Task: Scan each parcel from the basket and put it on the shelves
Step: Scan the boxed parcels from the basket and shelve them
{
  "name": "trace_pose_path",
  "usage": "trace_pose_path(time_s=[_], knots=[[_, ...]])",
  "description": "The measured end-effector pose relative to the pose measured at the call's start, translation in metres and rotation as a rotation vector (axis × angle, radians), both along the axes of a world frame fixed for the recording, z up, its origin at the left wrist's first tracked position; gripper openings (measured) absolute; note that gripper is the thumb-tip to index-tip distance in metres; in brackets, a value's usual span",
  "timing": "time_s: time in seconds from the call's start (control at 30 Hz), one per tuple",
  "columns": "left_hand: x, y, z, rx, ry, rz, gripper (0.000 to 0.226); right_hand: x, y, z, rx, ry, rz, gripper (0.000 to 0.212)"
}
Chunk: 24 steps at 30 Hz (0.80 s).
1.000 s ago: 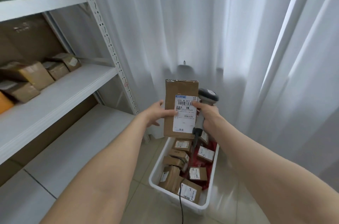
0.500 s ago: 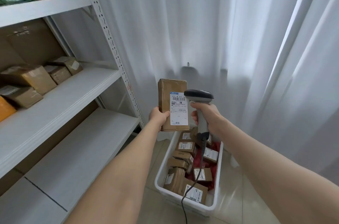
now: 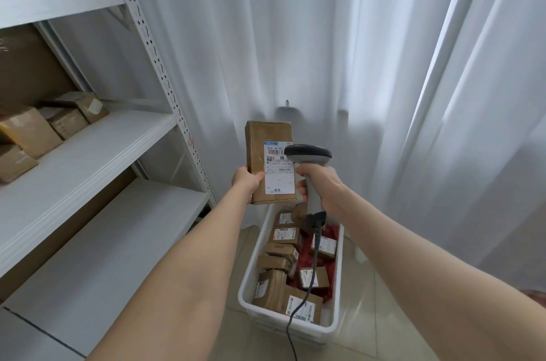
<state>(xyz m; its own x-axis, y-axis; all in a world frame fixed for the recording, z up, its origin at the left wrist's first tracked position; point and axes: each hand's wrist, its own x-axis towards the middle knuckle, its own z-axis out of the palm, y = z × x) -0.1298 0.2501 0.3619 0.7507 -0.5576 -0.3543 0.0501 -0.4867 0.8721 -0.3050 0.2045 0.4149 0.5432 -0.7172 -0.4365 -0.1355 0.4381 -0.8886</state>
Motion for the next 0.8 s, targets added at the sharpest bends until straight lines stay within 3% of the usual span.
trace_pose_path(time_s=[0.37,0.8], knots=[[-0.004,-0.002,0.004,-0.004,-0.003,-0.021,0.031,-0.007,-0.001,0.009,-0.027,0.022,0.017,0.003],[0.007,0.018,0.013,-0.008,-0.047,0.043,0.035,0.008,0.002,0.011,-0.042,-0.032,0.017,0.008]])
